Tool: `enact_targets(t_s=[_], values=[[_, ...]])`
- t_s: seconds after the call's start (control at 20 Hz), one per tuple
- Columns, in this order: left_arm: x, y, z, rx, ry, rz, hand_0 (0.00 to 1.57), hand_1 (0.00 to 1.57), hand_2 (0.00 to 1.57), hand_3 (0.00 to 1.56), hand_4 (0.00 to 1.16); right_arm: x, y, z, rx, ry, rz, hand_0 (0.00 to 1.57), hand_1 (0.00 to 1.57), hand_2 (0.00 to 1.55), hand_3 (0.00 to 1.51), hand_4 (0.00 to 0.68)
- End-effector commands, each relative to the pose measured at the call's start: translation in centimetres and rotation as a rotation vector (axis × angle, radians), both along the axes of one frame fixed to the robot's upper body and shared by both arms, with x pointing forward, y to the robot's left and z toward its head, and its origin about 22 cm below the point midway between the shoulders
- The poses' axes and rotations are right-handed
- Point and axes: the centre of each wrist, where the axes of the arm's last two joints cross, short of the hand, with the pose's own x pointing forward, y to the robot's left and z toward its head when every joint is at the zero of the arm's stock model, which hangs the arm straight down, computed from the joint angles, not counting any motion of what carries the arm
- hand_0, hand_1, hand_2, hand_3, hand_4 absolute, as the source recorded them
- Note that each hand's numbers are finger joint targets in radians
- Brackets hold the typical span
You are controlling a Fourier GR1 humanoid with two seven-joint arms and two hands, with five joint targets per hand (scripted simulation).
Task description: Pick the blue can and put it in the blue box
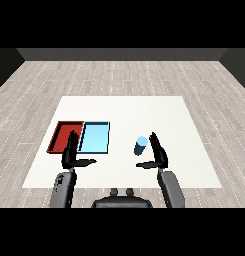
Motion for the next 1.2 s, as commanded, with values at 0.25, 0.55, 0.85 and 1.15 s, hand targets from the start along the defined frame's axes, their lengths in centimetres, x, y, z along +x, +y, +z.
enact_targets(t_s=[0.25, 0.55, 0.85, 1.15], values=[[-0.4, 1.7, -0.6, 0.003, -0.008, 0.005, 0.00, 0.00, 0.00, 0.00, 0.00, -0.6, -0.2, -0.2, 0.014, 0.031, -0.033, 0.00, 0.00, 0.00, 0.00, 0.000], [0.4, -0.1, 1.0, 0.042, -0.017, 0.021, 0.00, 0.00, 0.00, 0.00, 0.00, 0.7, 1.8, -0.4, 0.018, 0.052, -0.044, 0.00, 0.00, 0.00, 0.00, 0.000], [0.3, -0.8, 0.2, -0.001, -0.009, 0.012, 0.00, 0.00, 0.00, 0.00, 0.00, 3.9, -0.2, -3.0, 0.022, 0.151, -0.082, 0.00, 0.00, 0.00, 0.00, 0.000], [1.0, -1.3, -2.0, 0.037, -0.002, 0.022, 0.00, 0.00, 0.00, 0.00, 0.00, 3.9, 0.0, -2.3, 0.019, 0.164, -0.097, 0.00, 0.00, 0.00, 0.00, 0.000]])
